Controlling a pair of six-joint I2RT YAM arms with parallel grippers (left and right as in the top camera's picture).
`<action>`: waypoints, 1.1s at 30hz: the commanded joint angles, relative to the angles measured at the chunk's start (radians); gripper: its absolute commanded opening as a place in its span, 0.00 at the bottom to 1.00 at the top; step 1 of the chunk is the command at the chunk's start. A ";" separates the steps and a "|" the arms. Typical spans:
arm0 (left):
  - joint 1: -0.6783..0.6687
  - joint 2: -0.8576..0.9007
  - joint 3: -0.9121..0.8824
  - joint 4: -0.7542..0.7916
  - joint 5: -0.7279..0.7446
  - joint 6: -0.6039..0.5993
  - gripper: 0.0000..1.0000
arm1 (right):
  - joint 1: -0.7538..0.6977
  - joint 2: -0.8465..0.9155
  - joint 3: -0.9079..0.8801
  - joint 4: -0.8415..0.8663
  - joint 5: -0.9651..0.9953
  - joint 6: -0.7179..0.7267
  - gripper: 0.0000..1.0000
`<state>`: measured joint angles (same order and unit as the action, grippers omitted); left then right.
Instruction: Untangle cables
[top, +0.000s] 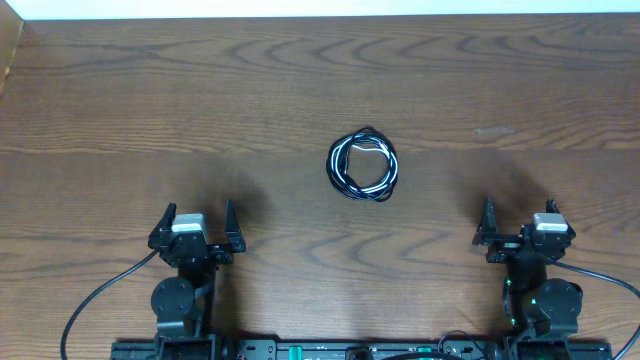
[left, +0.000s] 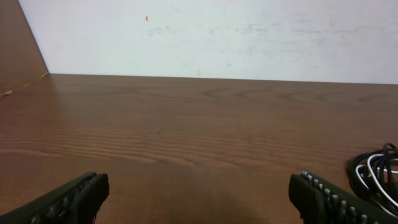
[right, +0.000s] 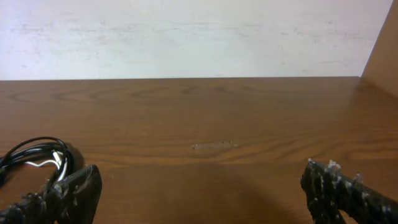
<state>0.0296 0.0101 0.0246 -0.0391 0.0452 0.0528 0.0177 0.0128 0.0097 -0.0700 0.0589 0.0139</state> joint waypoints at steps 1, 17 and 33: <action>-0.005 0.014 -0.021 -0.031 -0.031 0.006 0.98 | -0.006 -0.003 -0.004 -0.001 -0.006 -0.011 0.99; -0.005 0.014 -0.021 -0.031 -0.031 0.006 0.98 | -0.006 -0.003 -0.004 -0.001 -0.006 -0.011 0.99; -0.005 0.014 -0.021 -0.031 -0.031 0.006 0.98 | -0.006 -0.003 -0.004 -0.001 -0.006 -0.011 0.99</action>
<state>0.0296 0.0216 0.0246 -0.0391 0.0452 0.0532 0.0181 0.0128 0.0097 -0.0700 0.0589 0.0139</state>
